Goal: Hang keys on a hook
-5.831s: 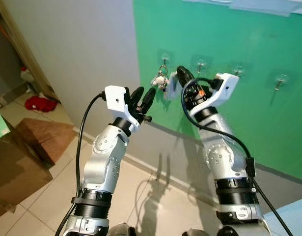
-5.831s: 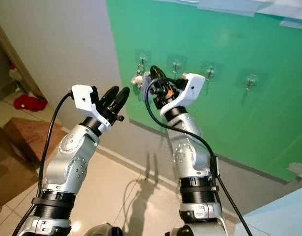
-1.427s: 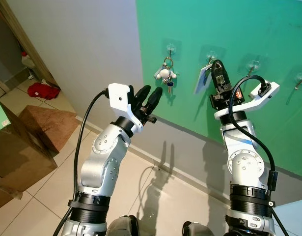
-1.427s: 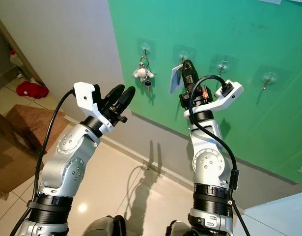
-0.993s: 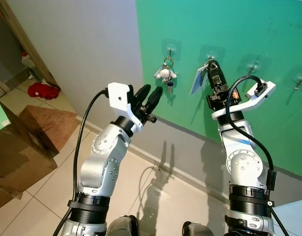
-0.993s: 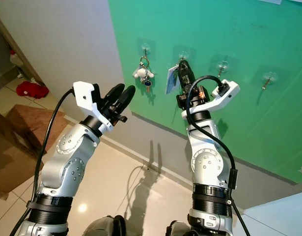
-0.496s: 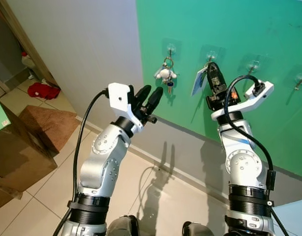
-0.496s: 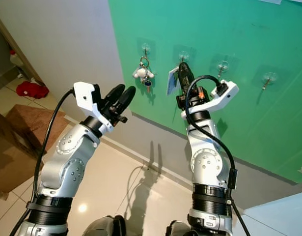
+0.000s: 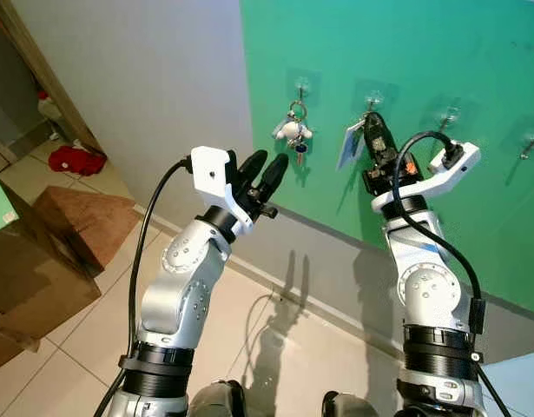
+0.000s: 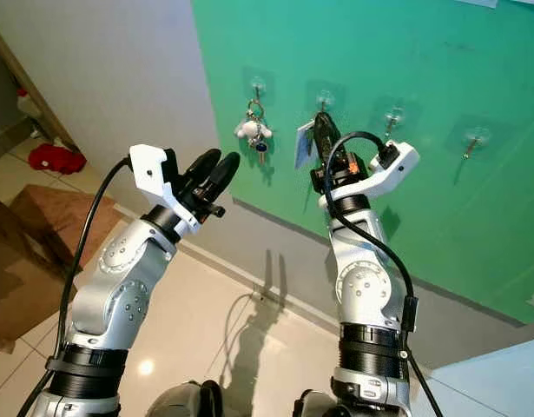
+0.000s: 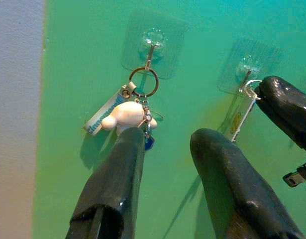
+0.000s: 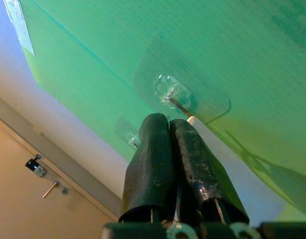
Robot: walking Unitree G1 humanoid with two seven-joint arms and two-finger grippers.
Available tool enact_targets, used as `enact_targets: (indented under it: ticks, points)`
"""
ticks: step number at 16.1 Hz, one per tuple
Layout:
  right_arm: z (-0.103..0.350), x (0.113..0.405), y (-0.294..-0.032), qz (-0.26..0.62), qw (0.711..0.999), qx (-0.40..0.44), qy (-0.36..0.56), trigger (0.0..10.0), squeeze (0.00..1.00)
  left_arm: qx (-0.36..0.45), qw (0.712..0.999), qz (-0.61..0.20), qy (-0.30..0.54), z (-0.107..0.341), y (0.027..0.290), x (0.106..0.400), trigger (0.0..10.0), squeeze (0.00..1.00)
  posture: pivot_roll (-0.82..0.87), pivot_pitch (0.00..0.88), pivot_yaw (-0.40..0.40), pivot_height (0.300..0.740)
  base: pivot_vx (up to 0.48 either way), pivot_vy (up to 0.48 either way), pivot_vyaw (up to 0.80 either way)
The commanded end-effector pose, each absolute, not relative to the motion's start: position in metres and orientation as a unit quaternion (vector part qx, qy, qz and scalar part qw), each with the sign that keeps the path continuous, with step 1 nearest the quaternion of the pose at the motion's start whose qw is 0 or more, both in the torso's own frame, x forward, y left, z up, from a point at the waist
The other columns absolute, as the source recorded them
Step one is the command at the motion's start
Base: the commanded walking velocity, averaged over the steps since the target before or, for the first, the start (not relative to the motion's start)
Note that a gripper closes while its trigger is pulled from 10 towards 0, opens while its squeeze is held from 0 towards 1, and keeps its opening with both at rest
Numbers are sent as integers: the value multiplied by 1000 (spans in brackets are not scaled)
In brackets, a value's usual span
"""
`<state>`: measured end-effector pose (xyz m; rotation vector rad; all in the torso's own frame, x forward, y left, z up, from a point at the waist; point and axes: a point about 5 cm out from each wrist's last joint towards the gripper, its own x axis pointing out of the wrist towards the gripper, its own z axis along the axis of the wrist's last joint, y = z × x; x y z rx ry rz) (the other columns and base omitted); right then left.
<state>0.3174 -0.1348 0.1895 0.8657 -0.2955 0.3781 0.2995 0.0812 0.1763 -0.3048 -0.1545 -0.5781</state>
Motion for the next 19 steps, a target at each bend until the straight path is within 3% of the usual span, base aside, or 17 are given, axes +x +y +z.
enact_targets:
  ticks: [1, 14, 15, 19]
  points:
    - [194, 320, -131, 188, 879, 415, -141, 10000, 0, -150, 942, -287, -83, 180, 81, 296, 10000, 0, 29, 155, 61, 740, 0, 0, 0]
    - [178, 329, -137, 124, 898, 411, -96, 10000, 0, -151, 942, -287, -83, 182, 82, 295, 10000, 0, 30, 159, 60, 740, 0, 0, 0]
    - [178, 327, -137, 133, 901, 399, -105, 10000, 1000, -151, 942, -287, -83, 182, 81, 295, 10000, 0, 30, 159, 60, 740, 0, 0, 0]
    - [183, 321, -140, 144, 893, 408, -127, 10000, 1000, -150, 942, -288, -82, 181, 81, 296, 10000, 0, 30, 157, 60, 740, 0, 0, 0]
